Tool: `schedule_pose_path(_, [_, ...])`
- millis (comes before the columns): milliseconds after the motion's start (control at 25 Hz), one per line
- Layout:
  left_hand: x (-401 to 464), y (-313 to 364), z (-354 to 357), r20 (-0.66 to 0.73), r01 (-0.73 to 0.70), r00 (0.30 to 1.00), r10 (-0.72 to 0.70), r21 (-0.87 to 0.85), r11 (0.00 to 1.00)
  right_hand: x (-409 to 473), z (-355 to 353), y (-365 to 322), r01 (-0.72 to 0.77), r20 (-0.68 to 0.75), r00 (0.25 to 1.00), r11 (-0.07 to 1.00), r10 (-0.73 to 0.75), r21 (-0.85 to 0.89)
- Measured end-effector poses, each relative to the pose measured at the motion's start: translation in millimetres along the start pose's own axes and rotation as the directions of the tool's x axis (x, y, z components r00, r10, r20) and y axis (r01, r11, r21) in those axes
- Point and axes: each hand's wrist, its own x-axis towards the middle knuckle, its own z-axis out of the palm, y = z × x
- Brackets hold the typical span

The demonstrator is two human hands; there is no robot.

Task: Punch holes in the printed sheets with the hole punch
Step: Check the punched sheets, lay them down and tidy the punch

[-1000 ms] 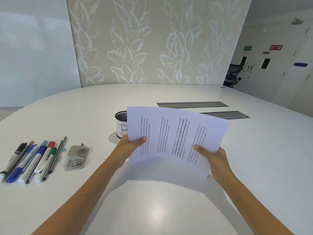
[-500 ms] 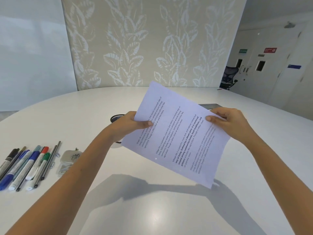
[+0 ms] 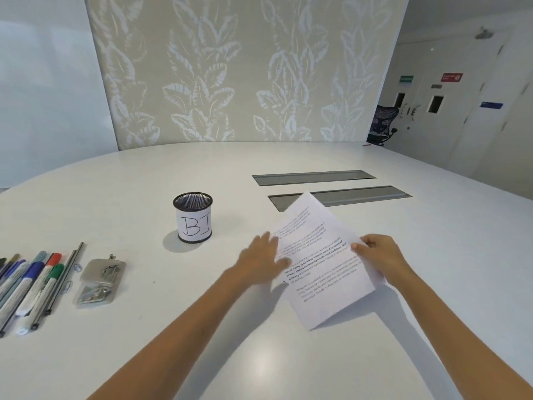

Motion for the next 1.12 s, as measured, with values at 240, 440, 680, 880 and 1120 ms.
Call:
schedule_pose_path(240, [16,13,45,0.179,0.002,0.983,-0.035,0.178,0.984,15,-3,32,-0.014,-0.127,0.992,0.976,-0.014,-0.216])
schedule_pose_path(440, [39,20,56,0.073,0.005,0.997,-0.017,0.15,0.989,33,-2,50,-0.039,-0.185,0.983,0.968,-0.007,-0.248])
schedule_pose_path(680, [63,25,69,-0.027,0.039,0.999,-0.035,0.163,0.986,58,-8,65,-0.07,-0.202,0.979,0.955,0.01,-0.288])
schedule_pose_path(880, [74,24,71,-0.045,0.039,0.998,-0.032,0.168,0.985,69,-10,72,-0.093,-0.215,0.976,0.937,0.02,-0.337])
schedule_pose_path(1120, [78,23,73,-0.052,0.048,0.998,-0.04,0.171,0.984,72,-9,74,-0.124,-0.236,0.971,0.935,0.044,-0.333])
